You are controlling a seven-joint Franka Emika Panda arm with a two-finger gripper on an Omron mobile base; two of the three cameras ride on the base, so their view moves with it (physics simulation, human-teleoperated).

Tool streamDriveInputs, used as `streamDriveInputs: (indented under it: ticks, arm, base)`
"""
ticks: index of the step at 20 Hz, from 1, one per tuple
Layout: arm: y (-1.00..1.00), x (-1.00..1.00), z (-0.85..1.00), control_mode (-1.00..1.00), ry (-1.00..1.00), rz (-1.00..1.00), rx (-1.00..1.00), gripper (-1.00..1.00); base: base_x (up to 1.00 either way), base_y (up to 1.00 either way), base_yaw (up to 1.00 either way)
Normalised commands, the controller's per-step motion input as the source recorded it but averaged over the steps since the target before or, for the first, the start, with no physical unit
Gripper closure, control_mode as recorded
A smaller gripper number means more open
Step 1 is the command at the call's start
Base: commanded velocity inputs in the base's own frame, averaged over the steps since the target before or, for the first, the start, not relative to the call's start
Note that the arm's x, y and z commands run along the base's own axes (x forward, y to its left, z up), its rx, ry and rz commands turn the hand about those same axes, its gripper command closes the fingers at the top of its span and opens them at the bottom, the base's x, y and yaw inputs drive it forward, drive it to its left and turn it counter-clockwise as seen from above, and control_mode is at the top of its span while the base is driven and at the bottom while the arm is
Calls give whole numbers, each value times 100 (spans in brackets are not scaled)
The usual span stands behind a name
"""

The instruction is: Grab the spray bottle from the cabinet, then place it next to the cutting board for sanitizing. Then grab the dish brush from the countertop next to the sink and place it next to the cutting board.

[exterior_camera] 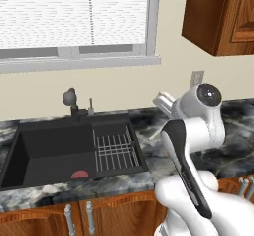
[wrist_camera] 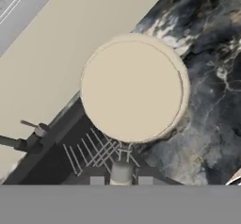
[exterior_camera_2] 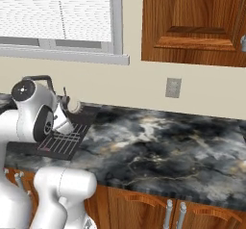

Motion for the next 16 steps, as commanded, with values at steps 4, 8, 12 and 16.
streamDriveInputs:
  ticks: [4, 8, 12, 16]
  arm:
    - [-22, -37, 13, -100, -2, -4, 3, 100]
    - [-41, -59, 0, -100, -6, -7, 3, 100]
    - [-9, -19, 0, 100, -3, -2, 1, 100]
    - [0, 0, 0, 100, 0, 0, 0, 100]
  base:
    - [0, 0, 0]
    - [0, 0, 0]
    - [-60, -24, -10]
    - [-86, -26, -18]
